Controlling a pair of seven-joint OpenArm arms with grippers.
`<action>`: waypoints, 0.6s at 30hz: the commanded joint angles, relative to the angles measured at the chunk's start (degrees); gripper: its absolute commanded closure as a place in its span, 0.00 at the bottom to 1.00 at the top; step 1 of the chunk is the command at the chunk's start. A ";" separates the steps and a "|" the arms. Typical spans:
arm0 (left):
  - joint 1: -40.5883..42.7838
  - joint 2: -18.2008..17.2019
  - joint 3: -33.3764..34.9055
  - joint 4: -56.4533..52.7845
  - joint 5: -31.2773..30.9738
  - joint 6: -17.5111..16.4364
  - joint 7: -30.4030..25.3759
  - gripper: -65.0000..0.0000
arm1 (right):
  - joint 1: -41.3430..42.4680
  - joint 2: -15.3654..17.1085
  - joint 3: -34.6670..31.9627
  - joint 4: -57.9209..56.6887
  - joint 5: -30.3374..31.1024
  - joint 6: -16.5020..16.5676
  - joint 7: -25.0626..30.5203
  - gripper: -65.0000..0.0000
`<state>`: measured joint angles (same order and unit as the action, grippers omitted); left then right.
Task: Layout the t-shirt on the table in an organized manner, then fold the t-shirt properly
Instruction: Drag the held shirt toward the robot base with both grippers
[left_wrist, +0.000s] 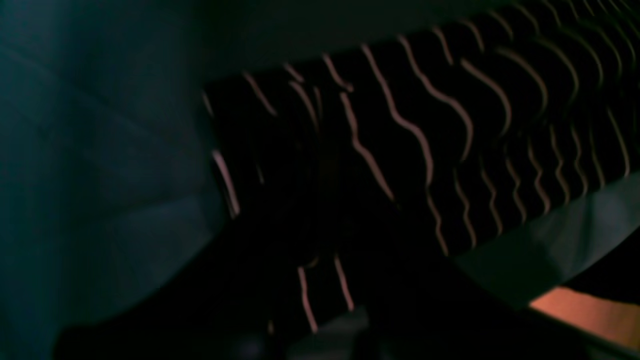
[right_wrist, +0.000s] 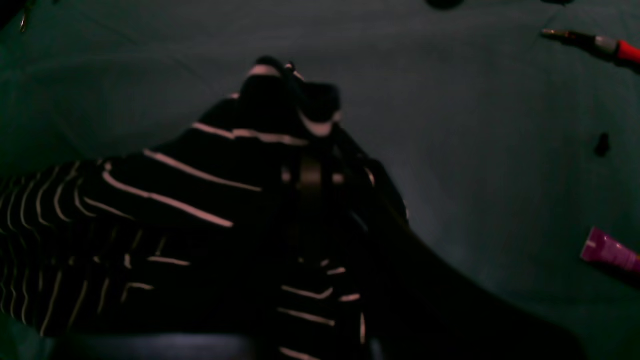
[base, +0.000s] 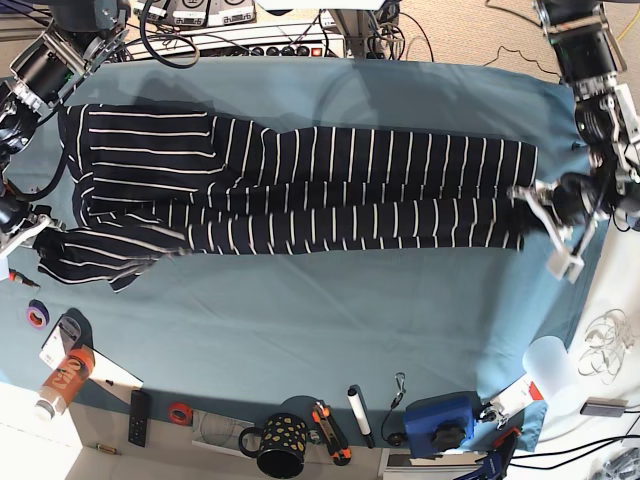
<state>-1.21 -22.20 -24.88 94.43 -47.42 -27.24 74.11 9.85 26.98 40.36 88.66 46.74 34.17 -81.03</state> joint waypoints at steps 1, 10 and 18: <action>-0.35 -0.98 -0.39 0.94 -0.81 -0.22 -0.63 1.00 | -0.24 1.44 0.37 1.03 0.83 0.09 1.03 1.00; 0.57 -0.98 -0.39 0.94 0.76 -0.42 -0.94 1.00 | -9.62 1.42 0.37 1.03 -3.80 1.44 3.93 1.00; 0.59 -0.98 -0.39 0.94 0.96 -0.46 -0.85 1.00 | -14.34 1.22 0.35 1.03 -3.89 1.44 7.93 1.00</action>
<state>0.16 -22.22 -24.88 94.41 -46.09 -27.51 74.04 -4.93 26.65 40.34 88.68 42.11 35.64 -74.50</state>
